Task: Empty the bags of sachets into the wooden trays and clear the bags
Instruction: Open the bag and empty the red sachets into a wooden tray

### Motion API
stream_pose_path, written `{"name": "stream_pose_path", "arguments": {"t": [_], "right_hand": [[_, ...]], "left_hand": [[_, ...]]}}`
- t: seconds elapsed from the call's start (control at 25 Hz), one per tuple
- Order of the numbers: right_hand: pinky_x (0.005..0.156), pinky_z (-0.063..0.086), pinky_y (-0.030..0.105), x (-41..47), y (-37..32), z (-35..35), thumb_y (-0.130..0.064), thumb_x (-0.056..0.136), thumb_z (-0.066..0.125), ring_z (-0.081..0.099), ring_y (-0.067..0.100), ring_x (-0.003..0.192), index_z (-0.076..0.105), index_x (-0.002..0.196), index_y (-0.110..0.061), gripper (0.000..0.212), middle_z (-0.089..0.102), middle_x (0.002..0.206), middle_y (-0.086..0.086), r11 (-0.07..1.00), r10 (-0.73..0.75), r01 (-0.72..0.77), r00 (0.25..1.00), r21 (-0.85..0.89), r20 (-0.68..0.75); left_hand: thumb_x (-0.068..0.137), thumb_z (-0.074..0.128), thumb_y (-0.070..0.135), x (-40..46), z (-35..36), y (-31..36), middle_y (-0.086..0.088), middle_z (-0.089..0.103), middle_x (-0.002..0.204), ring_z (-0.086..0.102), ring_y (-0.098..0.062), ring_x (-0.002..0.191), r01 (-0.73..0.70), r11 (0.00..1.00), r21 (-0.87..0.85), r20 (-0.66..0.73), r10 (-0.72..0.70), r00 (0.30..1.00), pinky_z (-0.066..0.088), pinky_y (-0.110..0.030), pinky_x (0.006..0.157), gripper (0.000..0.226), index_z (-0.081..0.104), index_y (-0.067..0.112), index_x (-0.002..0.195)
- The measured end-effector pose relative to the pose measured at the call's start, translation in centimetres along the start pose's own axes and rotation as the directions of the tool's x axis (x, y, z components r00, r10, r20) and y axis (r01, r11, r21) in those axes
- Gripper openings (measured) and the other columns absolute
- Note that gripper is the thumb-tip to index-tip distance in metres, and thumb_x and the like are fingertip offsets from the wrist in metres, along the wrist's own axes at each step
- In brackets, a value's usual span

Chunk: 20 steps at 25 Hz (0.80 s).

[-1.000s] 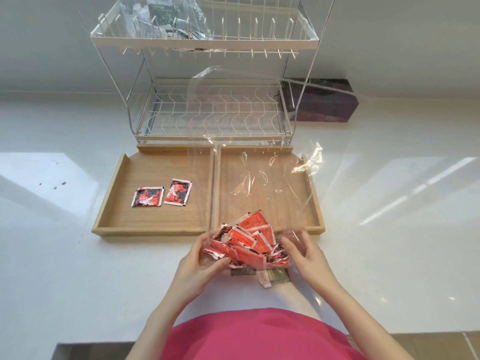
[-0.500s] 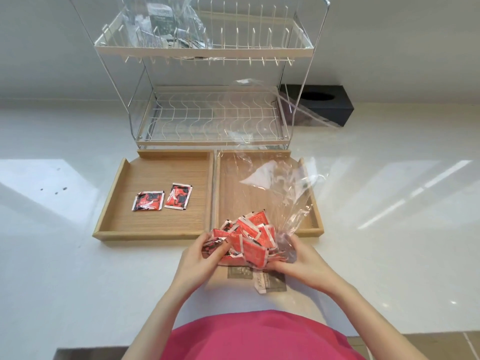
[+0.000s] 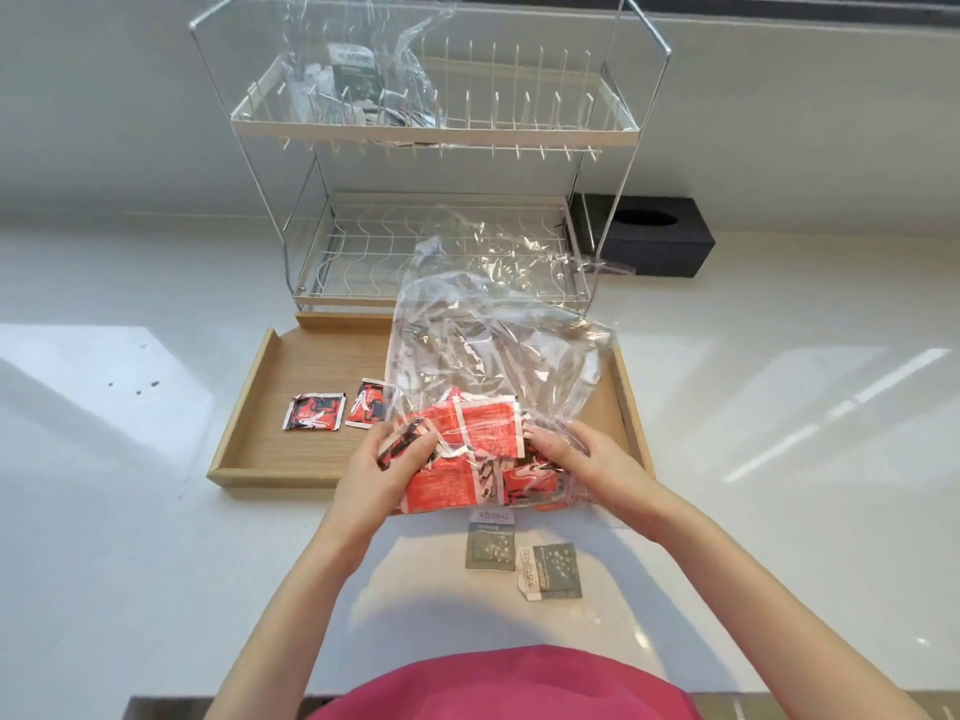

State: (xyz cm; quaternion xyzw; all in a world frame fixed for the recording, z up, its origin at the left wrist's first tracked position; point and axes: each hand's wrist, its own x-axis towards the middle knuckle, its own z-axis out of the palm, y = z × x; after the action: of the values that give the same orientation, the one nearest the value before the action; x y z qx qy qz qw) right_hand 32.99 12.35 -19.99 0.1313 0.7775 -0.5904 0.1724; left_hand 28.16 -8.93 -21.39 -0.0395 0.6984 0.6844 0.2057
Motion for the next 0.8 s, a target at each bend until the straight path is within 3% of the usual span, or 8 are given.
{"name": "stream_pose_path", "arguments": {"t": [0.12,0.24,0.36,0.48,0.64,0.8], "right_hand": [[0.095,0.049,0.029,1.0,-1.7,0.9,-0.068,0.065,0.06,0.064,0.01,0.103,0.044,0.131,-0.016,0.085,0.062,0.124,0.003,0.999,0.033,-0.032,0.997,-0.015,0.07],[0.086,0.05,0.031,2.1,-4.4,2.3,-0.062,0.073,0.053,0.066,0.015,0.1,0.051,0.123,-0.016,0.068,0.068,0.114,0.004,0.998,0.052,-0.046,0.986,-0.047,0.157],[0.089,0.051,0.037,3.3,-7.7,3.6,-0.051,0.085,0.049,0.067,0.023,0.1,0.058,0.112,-0.009,0.051,0.07,0.108,0.008,0.997,0.047,-0.033,0.975,-0.068,0.215],[0.082,0.054,0.03,4.2,-10.0,4.9,-0.042,0.09,0.048,0.065,0.028,0.103,0.061,0.112,-0.003,0.046,0.069,0.111,0.014,0.999,0.052,-0.054,0.96,0.0,0.275],[0.099,0.045,0.042,4.9,-10.1,6.3,-0.038,0.089,0.051,0.063,0.024,0.1,0.062,0.104,-0.006,0.037,0.068,0.114,0.013,0.993,0.112,-0.089,0.934,-0.083,0.339],[0.1,0.045,0.043,5.1,-10.6,7.1,-0.039,0.087,0.055,0.064,0.022,0.093,0.062,0.099,-0.008,0.034,0.07,0.104,0.008,0.994,0.088,-0.064,0.955,-0.093,0.284]], "left_hand": [[0.083,0.06,0.026,-0.6,-1.9,1.0,0.015,0.073,0.073,0.067,-0.006,0.069,0.03,0.999,-0.021,-0.041,-0.031,0.999,0.052,-0.033,0.074,0.015,0.059,0.029,0.098],[0.084,0.059,0.031,-1.0,-4.4,2.4,0.003,0.073,0.088,0.068,-0.012,0.072,0.077,0.997,-0.007,-0.063,-0.078,0.995,0.052,-0.037,0.079,0.032,0.057,0.021,0.114],[0.086,0.054,0.032,-1.1,-6.9,4.5,-0.004,0.07,0.091,0.068,-0.01,0.065,0.083,0.996,0.017,-0.08,-0.081,0.993,0.055,-0.029,0.065,0.029,0.06,0.015,0.109],[0.087,0.052,0.031,-1.1,-8.8,5.7,-0.008,0.07,0.092,0.068,-0.011,0.061,0.082,0.997,-0.011,-0.099,-0.083,0.992,0.056,-0.023,0.051,0.026,0.062,0.014,0.105],[0.089,0.051,0.029,-1.7,-10.1,5.1,-0.005,0.07,0.09,0.067,-0.008,0.06,0.156,0.988,0.015,-0.093,-0.154,0.984,0.058,-0.025,0.056,0.029,0.06,0.012,0.111],[0.09,0.049,0.026,-2.0,-10.7,5.7,-0.005,0.068,0.082,0.067,-0.009,0.054,0.161,0.987,0.001,-0.098,-0.16,0.982,0.054,-0.022,0.046,0.024,0.058,0.011,0.107]]}}
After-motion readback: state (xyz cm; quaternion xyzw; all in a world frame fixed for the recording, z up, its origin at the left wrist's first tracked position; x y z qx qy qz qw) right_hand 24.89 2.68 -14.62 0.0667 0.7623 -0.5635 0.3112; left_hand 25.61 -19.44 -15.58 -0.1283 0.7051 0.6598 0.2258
